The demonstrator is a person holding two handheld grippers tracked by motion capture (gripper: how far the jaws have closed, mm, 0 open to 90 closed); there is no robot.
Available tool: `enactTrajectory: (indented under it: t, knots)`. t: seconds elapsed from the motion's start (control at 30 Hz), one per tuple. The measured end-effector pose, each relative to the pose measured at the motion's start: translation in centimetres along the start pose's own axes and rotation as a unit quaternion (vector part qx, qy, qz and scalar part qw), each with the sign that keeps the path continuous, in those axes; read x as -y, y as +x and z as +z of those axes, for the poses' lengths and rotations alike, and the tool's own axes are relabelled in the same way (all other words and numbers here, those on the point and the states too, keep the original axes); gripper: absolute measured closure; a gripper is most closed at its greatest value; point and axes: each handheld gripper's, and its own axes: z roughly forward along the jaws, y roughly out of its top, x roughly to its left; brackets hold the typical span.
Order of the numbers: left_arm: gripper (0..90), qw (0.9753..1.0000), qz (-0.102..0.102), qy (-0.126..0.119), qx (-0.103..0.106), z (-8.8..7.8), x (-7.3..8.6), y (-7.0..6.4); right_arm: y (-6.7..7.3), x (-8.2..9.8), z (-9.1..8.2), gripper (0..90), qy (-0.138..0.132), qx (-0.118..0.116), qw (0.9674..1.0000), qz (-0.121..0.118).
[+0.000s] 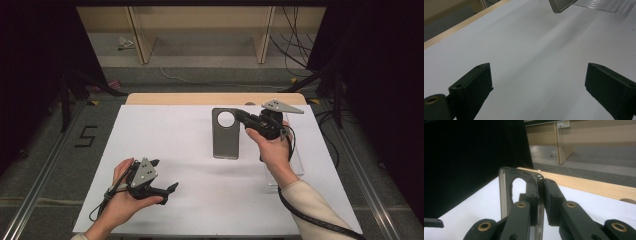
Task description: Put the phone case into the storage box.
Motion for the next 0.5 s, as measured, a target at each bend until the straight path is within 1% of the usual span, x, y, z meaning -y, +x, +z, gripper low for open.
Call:
enactTrajectory:
  t: [0.13,0.5]
  knots:
    - [7.0,1.0,-0.002,-0.004,-0.003,-0.04,-0.04,0.02,-0.16,-0.08,-0.1,82.6,0.0,0.002,1.0,0.001]
    - [7.0,1.0,-0.001,-0.002,-0.003,-0.02,0.01,0.05,-0.48,-0.18,-0.23,82.6,-0.002,0.006,1.0,0.002]
